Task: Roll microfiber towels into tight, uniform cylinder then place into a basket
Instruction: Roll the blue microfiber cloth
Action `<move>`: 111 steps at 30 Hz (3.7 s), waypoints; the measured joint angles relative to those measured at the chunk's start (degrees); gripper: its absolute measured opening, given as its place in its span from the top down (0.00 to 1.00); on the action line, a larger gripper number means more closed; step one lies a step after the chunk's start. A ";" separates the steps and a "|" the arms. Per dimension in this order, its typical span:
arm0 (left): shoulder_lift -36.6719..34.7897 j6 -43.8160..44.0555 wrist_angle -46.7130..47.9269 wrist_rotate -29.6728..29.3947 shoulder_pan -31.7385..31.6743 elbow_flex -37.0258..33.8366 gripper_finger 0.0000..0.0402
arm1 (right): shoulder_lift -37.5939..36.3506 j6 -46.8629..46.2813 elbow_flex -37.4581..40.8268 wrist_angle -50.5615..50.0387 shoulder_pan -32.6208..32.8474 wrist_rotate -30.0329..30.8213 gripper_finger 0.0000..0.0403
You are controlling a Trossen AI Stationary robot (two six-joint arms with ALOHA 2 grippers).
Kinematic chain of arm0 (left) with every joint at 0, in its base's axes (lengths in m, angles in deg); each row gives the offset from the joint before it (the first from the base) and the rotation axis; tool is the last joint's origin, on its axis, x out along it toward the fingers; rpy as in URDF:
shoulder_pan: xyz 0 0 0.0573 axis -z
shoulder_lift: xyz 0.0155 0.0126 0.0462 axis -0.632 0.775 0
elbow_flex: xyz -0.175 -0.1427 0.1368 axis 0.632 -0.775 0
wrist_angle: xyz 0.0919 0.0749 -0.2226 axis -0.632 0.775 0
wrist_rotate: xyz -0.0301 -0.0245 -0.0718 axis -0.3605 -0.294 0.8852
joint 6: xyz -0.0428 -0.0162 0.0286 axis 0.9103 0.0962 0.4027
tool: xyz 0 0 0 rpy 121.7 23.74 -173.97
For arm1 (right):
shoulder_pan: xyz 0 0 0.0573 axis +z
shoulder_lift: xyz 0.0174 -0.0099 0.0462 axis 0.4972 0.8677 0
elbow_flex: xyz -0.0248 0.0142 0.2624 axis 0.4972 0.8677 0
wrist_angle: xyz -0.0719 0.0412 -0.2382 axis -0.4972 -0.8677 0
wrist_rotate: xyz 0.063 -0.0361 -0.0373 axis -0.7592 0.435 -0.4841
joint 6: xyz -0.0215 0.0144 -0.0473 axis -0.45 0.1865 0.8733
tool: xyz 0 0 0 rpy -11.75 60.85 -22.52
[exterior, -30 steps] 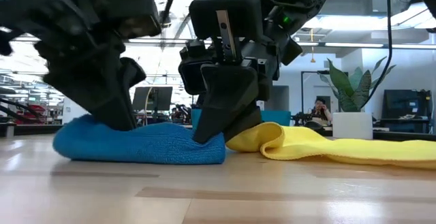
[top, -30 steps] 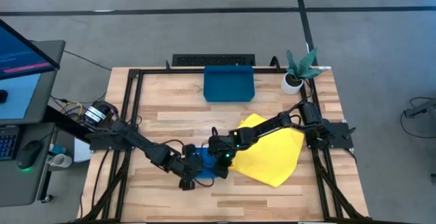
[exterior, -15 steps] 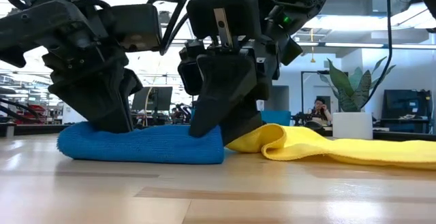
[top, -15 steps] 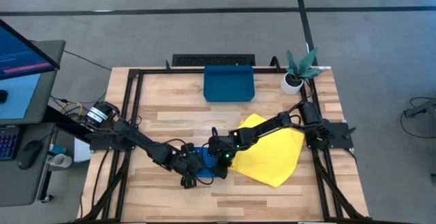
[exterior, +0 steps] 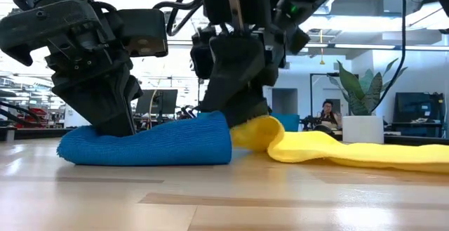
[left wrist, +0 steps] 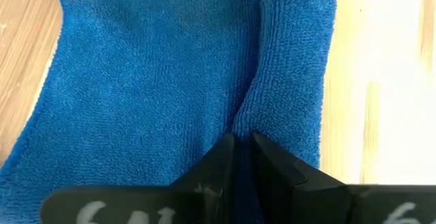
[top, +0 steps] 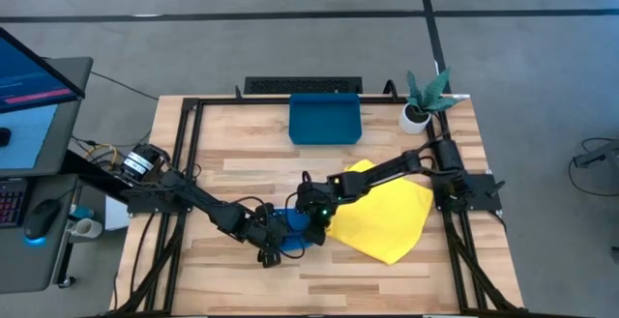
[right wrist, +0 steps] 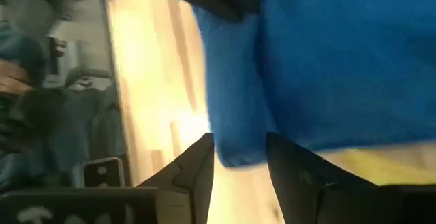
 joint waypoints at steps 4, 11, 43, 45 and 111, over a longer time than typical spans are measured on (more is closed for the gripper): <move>0.02 0.00 0.00 -0.04 -0.02 -0.02 0.90 | -1.87 3.15 -0.10 -4.98 0.01 4.24 0.62; 0.04 0.13 0.04 -0.07 -0.02 -0.04 0.90 | -3.29 9.06 -0.08 -18.56 0.01 17.63 0.62; 0.11 1.92 0.04 -0.26 0.00 -0.12 0.90 | -16.19 8.02 1.89 -36.75 7.24 43.36 0.62; 0.11 1.92 0.04 -0.28 0.00 -0.11 0.90 | -17.79 8.46 1.88 -35.68 9.49 46.11 0.62; 0.12 -5.36 -2.84 -0.52 -2.53 -0.15 0.90 | 2.51 36.13 -0.36 -6.04 14.05 43.51 0.58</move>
